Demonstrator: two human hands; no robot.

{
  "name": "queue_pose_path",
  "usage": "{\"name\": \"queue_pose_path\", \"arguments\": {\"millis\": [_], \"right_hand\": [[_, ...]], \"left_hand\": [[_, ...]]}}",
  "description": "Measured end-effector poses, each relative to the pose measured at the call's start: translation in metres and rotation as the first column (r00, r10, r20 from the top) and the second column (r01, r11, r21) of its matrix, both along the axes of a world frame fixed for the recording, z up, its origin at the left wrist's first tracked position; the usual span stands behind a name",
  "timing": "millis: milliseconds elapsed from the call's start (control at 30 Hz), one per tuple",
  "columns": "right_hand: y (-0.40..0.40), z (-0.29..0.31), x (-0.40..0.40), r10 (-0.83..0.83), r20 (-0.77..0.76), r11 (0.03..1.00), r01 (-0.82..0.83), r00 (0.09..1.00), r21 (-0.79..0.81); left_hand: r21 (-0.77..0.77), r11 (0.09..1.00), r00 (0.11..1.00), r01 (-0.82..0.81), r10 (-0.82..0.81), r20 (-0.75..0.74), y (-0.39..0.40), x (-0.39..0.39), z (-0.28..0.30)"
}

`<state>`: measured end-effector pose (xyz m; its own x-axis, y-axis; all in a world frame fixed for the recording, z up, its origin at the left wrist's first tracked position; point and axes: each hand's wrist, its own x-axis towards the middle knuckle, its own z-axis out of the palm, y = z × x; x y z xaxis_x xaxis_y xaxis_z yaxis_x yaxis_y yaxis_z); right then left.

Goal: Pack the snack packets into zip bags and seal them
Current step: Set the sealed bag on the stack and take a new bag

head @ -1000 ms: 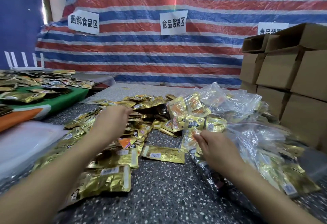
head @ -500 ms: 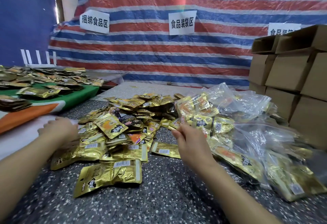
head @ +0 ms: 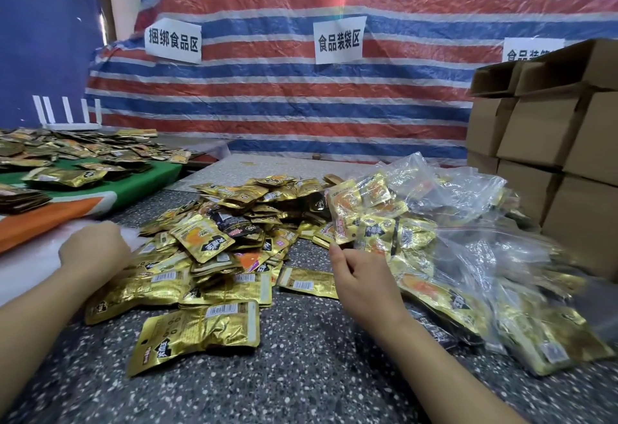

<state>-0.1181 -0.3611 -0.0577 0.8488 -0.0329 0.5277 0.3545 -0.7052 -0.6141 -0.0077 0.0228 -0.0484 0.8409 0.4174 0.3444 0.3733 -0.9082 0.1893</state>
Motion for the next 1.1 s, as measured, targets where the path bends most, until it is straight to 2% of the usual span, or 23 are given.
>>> {"name": "queue_pose_path", "arguments": {"millis": [133,300,367,433,500,533,567,600,633,667,700,733,767,833,933,1000,1100], "right_hand": [[0.0,0.0,-0.001,0.001,-0.021,1.0,-0.001,1.0,-0.001],[0.001,0.0,0.0,0.014,-0.022,1.0,-0.014,1.0,0.006],[0.001,0.0,0.0,0.019,-0.021,1.0,-0.019,1.0,0.007],[0.002,0.001,0.0,0.02,-0.011,0.999,-0.02,1.0,0.029],[0.0,0.002,0.0,0.015,0.01,0.997,-0.016,1.0,0.079],[-0.001,0.003,0.001,0.006,0.018,0.994,-0.008,1.0,0.107],[-0.002,0.004,0.001,-0.009,0.021,0.991,0.006,1.0,0.134],[-0.004,0.005,0.001,-0.026,0.024,0.986,0.021,0.999,0.166],[-0.006,0.006,0.001,-0.043,0.027,0.977,0.037,0.999,0.209],[-0.008,0.009,0.001,-0.064,0.029,0.963,0.055,0.998,0.264],[-0.01,0.011,0.002,-0.089,0.025,0.94,0.076,0.996,0.334],[-0.013,0.014,0.002,-0.114,0.013,0.905,0.099,0.993,0.413],[-0.016,0.017,0.004,-0.134,-0.011,0.86,0.122,0.991,0.496],[-0.022,0.02,0.006,-0.149,-0.084,0.752,0.168,0.985,0.637],[-0.03,0.024,0.008,-0.141,-0.204,0.628,0.247,0.969,0.738],[-0.033,0.023,0.009,-0.126,-0.239,0.612,0.265,0.963,0.745],[-0.033,0.024,0.01,-0.156,-0.22,0.666,0.267,0.963,0.696]], "left_hand": [[-0.043,0.999,0.997,-0.011,0.014,0.081,-0.001,-0.002,0.004],[-0.043,0.996,0.978,0.073,-0.063,0.199,-0.027,-0.006,0.018],[0.019,0.988,0.938,0.152,-0.15,0.314,-0.051,-0.01,0.031],[0.099,0.95,0.834,0.296,-0.307,0.459,-0.081,-0.016,0.046],[0.123,0.851,0.669,0.51,-0.482,0.566,-0.116,-0.028,0.061],[0.086,0.778,0.593,0.622,-0.541,0.596,-0.135,-0.035,0.069],[-0.013,0.676,0.534,0.736,-0.569,0.625,-0.154,-0.043,0.076],[-0.167,0.526,0.492,0.834,-0.572,0.657,-0.172,-0.05,0.084],[-0.331,0.332,0.466,0.884,-0.558,0.687,-0.189,-0.058,0.091],[-0.461,0.134,0.456,0.877,-0.535,0.711,-0.203,-0.064,0.097],[-0.542,-0.021,0.456,0.84,-0.512,0.728,-0.215,-0.069,0.1],[-0.586,-0.116,0.465,0.802,-0.493,0.735,-0.224,-0.072,0.102],[-0.616,-0.174,0.479,0.768,-0.482,0.734,-0.23,-0.072,0.1],[-0.663,-0.227,0.516,0.713,-0.47,0.716,-0.238,-0.07,0.09],[-0.717,-0.236,0.599,0.656,-0.414,0.685,-0.243,-0.061,0.066],[-0.732,-0.24,0.638,0.638,-0.369,0.677,-0.242,-0.056,0.051],[-0.712,-0.208,0.633,0.67,-0.34,0.695,-0.24,-0.055,0.036]]}}
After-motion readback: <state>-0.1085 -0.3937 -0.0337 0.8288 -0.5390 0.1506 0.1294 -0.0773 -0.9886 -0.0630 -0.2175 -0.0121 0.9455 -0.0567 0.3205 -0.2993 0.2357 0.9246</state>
